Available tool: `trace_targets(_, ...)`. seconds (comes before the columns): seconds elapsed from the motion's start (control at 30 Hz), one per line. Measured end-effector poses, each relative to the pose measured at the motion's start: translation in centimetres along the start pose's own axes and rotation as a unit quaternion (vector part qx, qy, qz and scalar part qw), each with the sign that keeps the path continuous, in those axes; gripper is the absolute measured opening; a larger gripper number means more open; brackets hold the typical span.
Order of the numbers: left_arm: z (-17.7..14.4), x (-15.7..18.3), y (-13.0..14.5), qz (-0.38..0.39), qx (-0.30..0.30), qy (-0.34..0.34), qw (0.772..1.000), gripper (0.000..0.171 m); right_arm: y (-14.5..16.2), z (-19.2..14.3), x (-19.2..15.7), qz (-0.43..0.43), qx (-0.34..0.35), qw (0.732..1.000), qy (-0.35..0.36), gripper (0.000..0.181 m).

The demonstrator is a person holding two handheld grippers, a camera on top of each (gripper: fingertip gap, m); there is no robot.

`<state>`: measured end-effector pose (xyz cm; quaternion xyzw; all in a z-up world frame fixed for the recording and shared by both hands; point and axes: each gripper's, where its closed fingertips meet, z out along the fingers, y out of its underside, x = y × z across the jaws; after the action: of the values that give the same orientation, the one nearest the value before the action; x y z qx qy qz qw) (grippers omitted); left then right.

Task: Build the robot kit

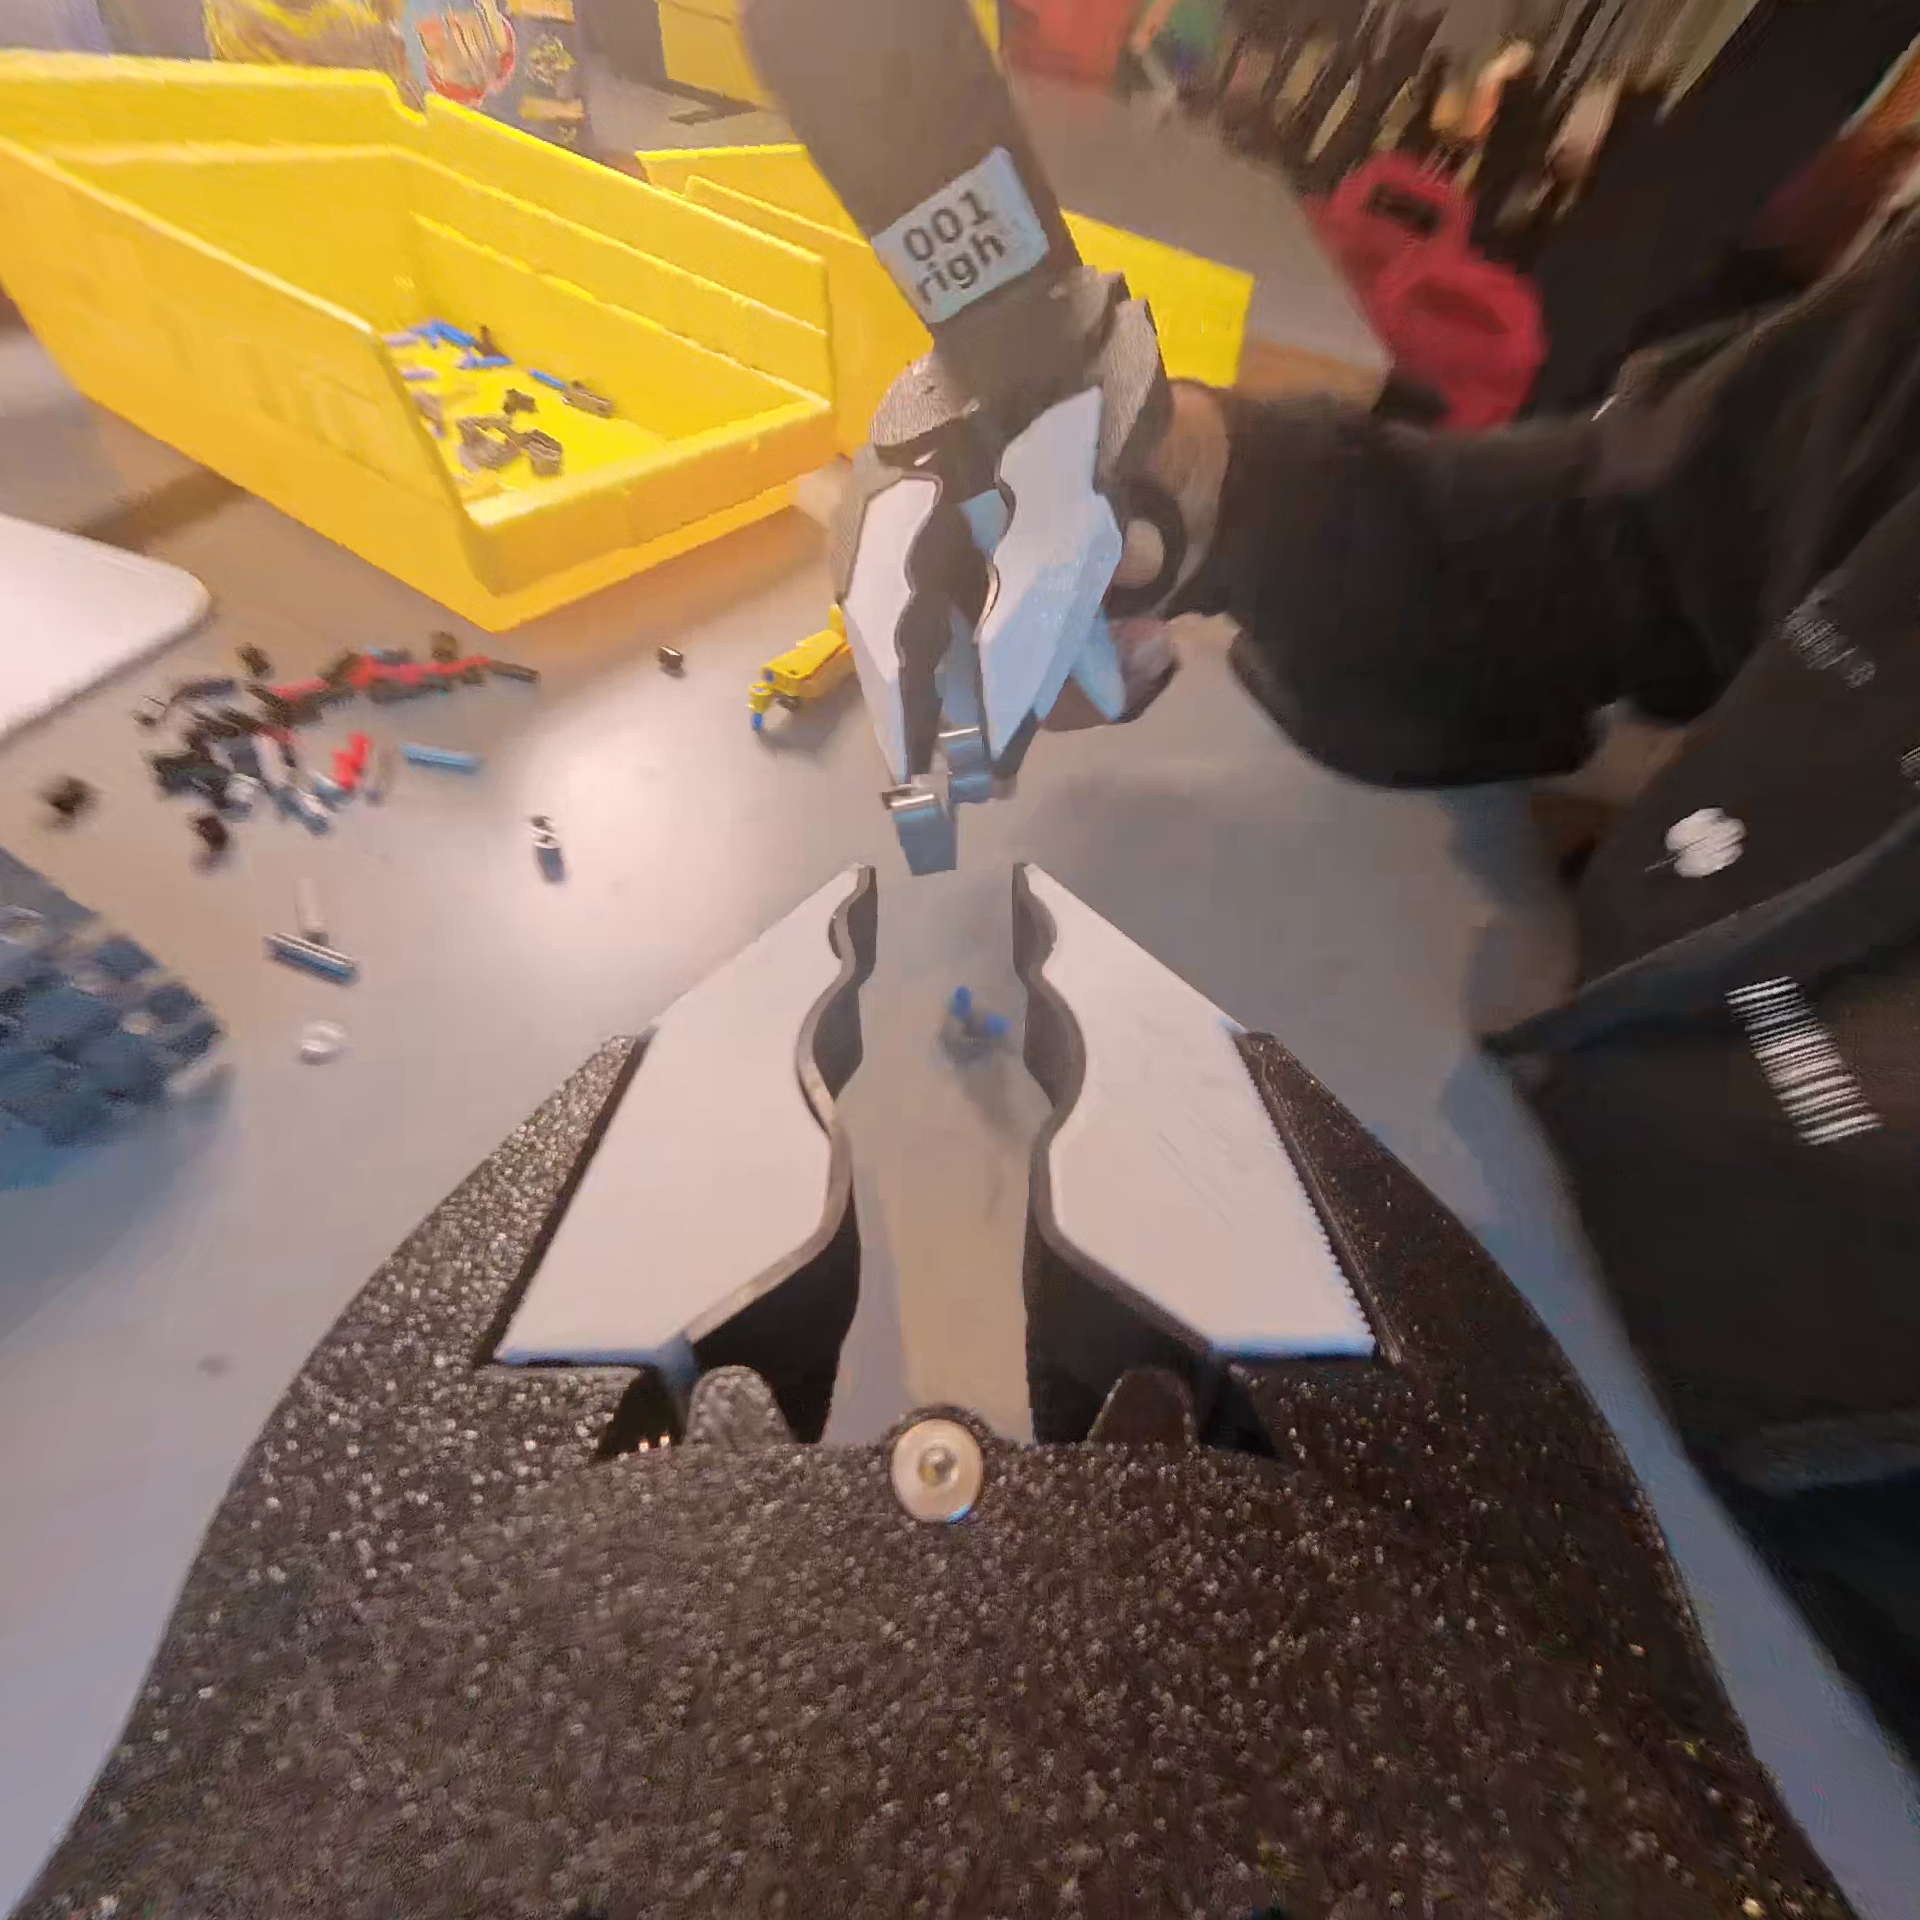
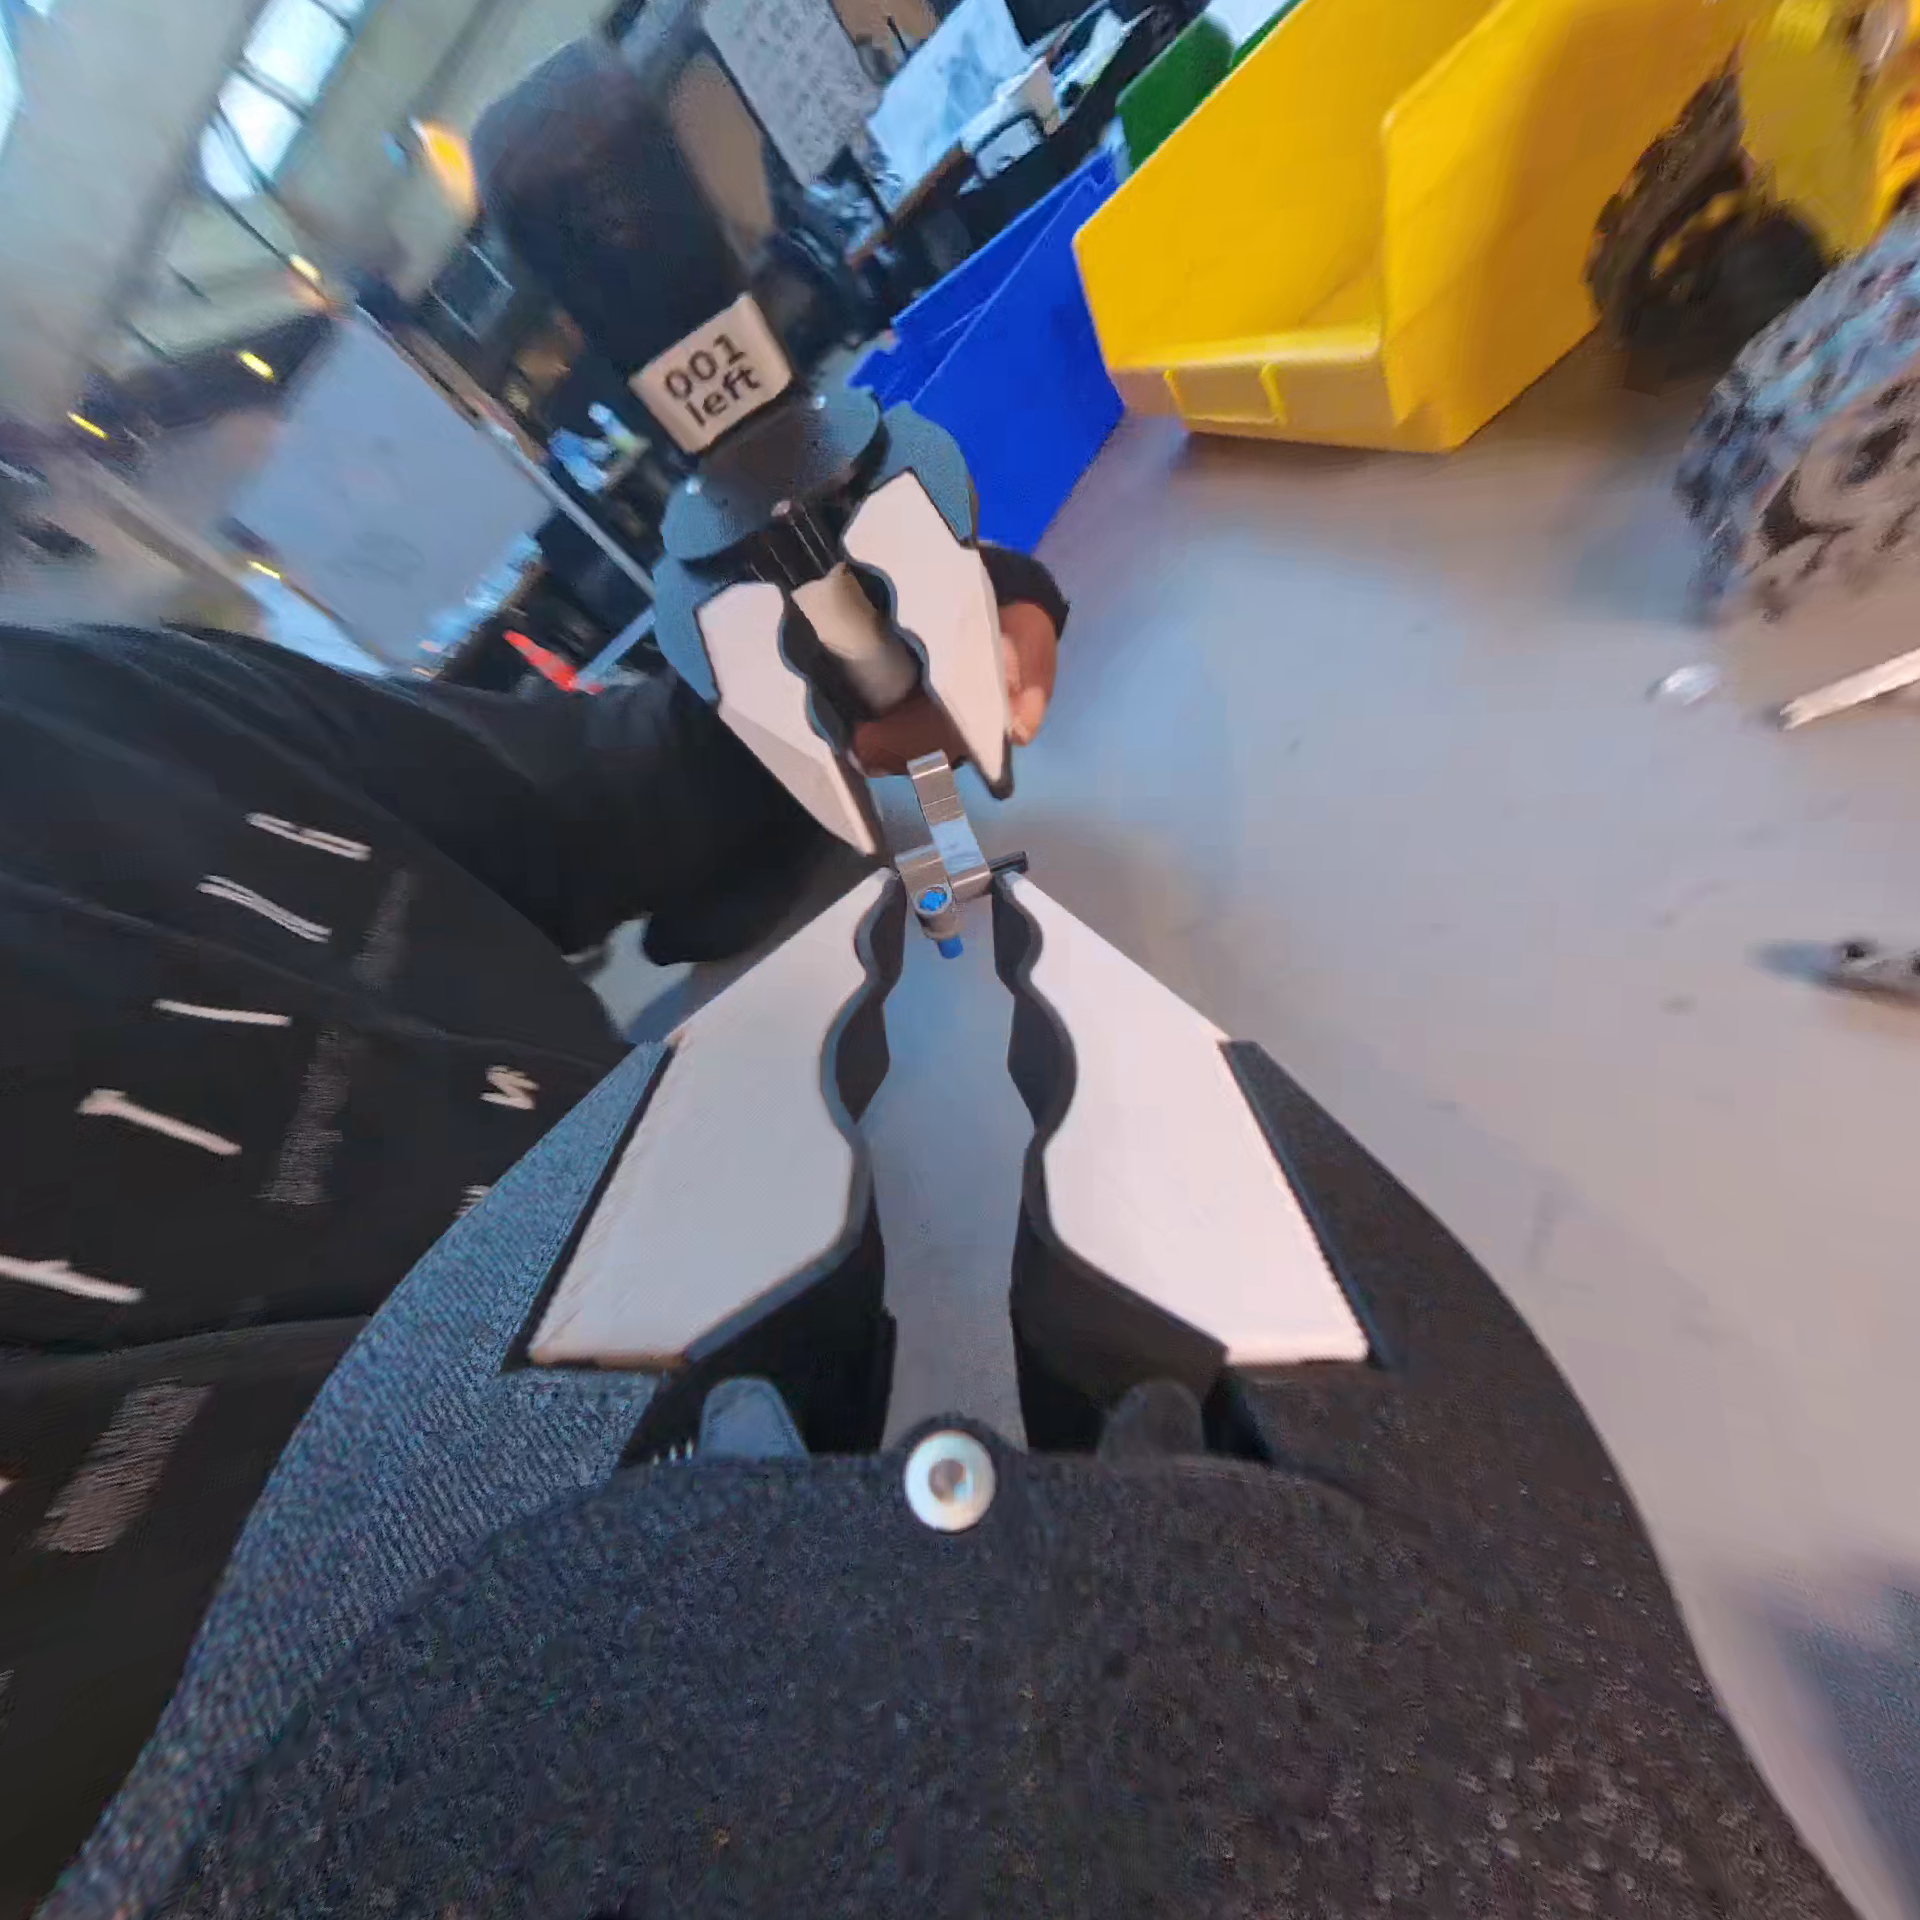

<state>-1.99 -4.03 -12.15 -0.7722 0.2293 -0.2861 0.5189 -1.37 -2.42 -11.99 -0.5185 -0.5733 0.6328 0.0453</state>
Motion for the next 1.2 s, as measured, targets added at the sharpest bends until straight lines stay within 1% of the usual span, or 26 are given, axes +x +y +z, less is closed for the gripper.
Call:
trace_targets(0.03, 0.1, -0.2, 0.2, 0.047, -0.011, -0.026, 0.998, 0.025, 0.4, 0.1, -0.1, 0.038, -0.004, 0.999, -0.022, 0.017)
trace_targets(0.07, 0.3, -0.3, 0.4, 0.092, -0.022, -0.049, 0.994, 0.025, 0.6, 0.2, 0.1, 0.065, -0.003, 0.997, -0.029, 0.017)
trace_targets(0.13, 0.7, -0.2, 0.9, 0.172, -0.040, -0.079, 0.981, 0.029, 0.9, 0.5, 0.1, 0.095, -0.001, 0.995, -0.044, 0.017)
trace_targets(0.2, 0.8, -0.4, 1.1, 0.243, -0.055, -0.113, 0.962, 0.026, 1.4, 0.6, 0.4, 0.104, -0.011, 0.993, -0.046, 0.017)
trace_targets(0.23, 0.8, -0.7, 1.3, 0.273, -0.066, -0.131, 0.951, 0.023, 1.6, 0.6, 0.5, 0.108, -0.016, 0.993, -0.045, 0.017)
trace_targets(0.3, 0.9, -1.0, 2.2, 0.313, -0.097, -0.144, 0.934, 0.015, 1.7, 0.6, 0.6, 0.122, -0.014, 0.991, -0.052, 0.016)
trace_targets(0.37, 1.0, -1.1, 2.5, 0.331, -0.107, -0.151, 0.925, 0.015, 1.8, 0.6, 0.8, 0.126, -0.015, 0.991, -0.052, 0.016)
trace_targets(0.4, 1.0, -1.2, 2.5, 0.321, -0.110, -0.151, 0.928, 0.015, 1.8, 0.6, 0.9, 0.128, -0.012, 0.990, -0.051, 0.017)
trace_targets(0.47, 1.0, -1.2, 2.5, 0.275, -0.104, -0.134, 0.946, 0.014, 1.2, 0.6, 0.8, 0.110, 0.002, 0.992, -0.055, 0.017)
trace_targets(0.5, 1.0, -1.1, 2.5, 0.243, -0.096, -0.119, 0.958, 0.014, 0.8, 0.4, 0.6, 0.085, 0.010, 0.995, -0.058, 0.028)
trace_targets(0.53, 0.9, -1.1, 2.4, 0.209, -0.086, -0.106, 0.968, 0.014, 0.5, 0.3, 0.2, 0.038, 0.007, 0.998, -0.058, 0.042)
trace_targets(0.6, 0.7, -1.0, 2.1, 0.155, -0.060, -0.075, 0.983, 0.014, 0.4, 0.0, -0.1, -0.089, -0.006, 0.996, -0.021, 0.049)
trace_targets(0.63, 0.6, -0.9, 1.8, 0.137, -0.047, -0.065, 0.987, 0.014, 0.5, 0.0, 0.0, -0.151, -0.016, 0.988, 0.003, 0.051)
trace_targets(0.7, 0.5, -0.8, 1.4, 0.115, -0.030, -0.050, 0.992, 0.014, 0.4, -0.2, 0.3, -0.232, -0.020, 0.971, 0.048, 0.050)
trace_targets(0.77, 0.5, -0.4, 1.2, 0.101, -0.020, -0.036, 0.994, 0.014, 0.3, 0.0, 0.4, -0.276, -0.020, 0.959, 0.070, 0.043)
trace_targets(0.87, 0.6, -0.2, 1.1, 0.099, -0.019, -0.031, 0.994, 0.014, 0.5, 0.4, 0.2, -0.326, -0.028, 0.941, 0.085, 0.036)
trace_targets(0.97, 0.7, -0.1, 1.3, 0.103, -0.025, -0.031, 0.994, 0.014, 0.4, 0.5, -0.2, -0.353, -0.023, 0.931, 0.093, 0.020)
trace_targets(1.0, 0.7, -0.1, 1.4, 0.103, -0.025, -0.030, 0.994, 0.014, 0.3, 0.5, -0.1, -0.357, -0.024, 0.929, 0.099, 0.017)
trace_targets(1.2, 0.8, -0.3, 1.6, 0.118, -0.031, -0.044, 0.992, 0.015, 0.8, 0.6, 0.6, -0.350, -0.041, 0.930, 0.106, 0.017)
